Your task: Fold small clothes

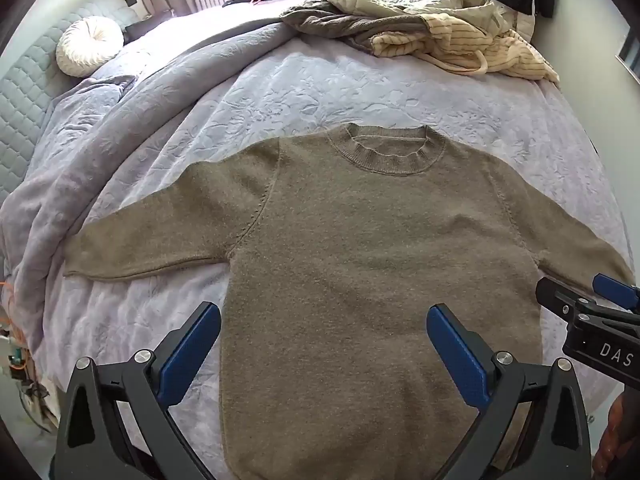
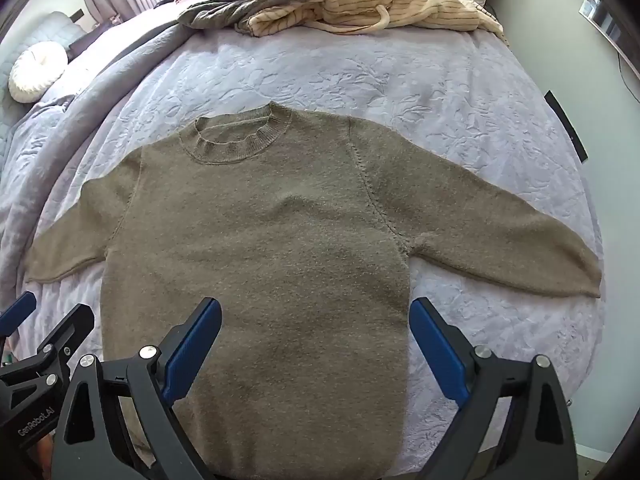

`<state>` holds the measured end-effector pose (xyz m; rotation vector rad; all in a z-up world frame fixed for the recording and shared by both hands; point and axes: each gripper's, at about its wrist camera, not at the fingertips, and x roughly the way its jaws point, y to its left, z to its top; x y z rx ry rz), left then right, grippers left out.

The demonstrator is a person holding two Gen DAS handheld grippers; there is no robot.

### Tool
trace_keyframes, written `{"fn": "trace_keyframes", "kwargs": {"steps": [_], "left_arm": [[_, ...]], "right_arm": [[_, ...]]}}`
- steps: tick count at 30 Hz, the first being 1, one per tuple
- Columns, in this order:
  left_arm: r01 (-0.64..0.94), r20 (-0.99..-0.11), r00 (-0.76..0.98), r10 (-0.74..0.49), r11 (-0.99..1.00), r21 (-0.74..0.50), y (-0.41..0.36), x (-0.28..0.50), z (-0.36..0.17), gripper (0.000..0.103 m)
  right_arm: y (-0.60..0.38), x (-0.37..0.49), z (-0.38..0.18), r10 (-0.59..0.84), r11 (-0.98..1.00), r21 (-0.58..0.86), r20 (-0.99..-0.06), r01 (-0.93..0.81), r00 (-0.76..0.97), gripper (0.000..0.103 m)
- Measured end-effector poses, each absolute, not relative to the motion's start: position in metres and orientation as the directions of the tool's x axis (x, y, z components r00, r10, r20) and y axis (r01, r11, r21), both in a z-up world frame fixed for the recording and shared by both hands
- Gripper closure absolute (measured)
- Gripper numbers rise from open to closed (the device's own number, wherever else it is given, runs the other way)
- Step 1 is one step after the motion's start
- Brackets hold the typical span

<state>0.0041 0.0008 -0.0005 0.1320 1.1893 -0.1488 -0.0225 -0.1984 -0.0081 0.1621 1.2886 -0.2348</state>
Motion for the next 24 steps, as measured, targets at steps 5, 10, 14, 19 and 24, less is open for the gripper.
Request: {"fn": "trace_keyframes", "kwargs": {"steps": [5, 10, 14, 19, 24], "left_arm": [[0.172, -0.937, 0.348, -0.039, 0.985, 0.023, 0.0028, 0.0056, -0.0051, 0.0], [0.166, -0.939, 0.343, -0.035, 0.986, 0.025, 0.0047, 0.0061, -0.007, 0.0], [0.162, -0.94, 0.341, -0.032, 0.986, 0.025, 0.0057, 0.0065, -0.0071, 0.0], [0.162, -0.941, 0.337, -0.03, 0.987, 0.027, 0.0054, 0.0073, -0.0085, 0.0], [0.164, -0.94, 0.339, -0.03, 0.986, 0.028, 0.005, 0.0075, -0.0088, 0.0]], "right_arm": [[-0.1934, -0.0206, -0.0094, -0.085, 0.968, -0.019, -0.963, 0.25, 0.258, 0.007], [-0.1931, -0.0212, -0.0102, -0.083, 0.968, -0.016, -0.963, 0.252, 0.258, 0.007], [-0.1938, -0.0207, -0.0099, -0.083, 0.968, -0.017, -0.963, 0.251, 0.256, 0.007], [-0.1925, -0.0203, -0.0124, -0.082, 0.967, -0.017, -0.965, 0.254, 0.249, 0.007], [-0.1909, -0.02, -0.0158, -0.081, 0.966, -0.016, -0.966, 0.256, 0.244, 0.007]]}}
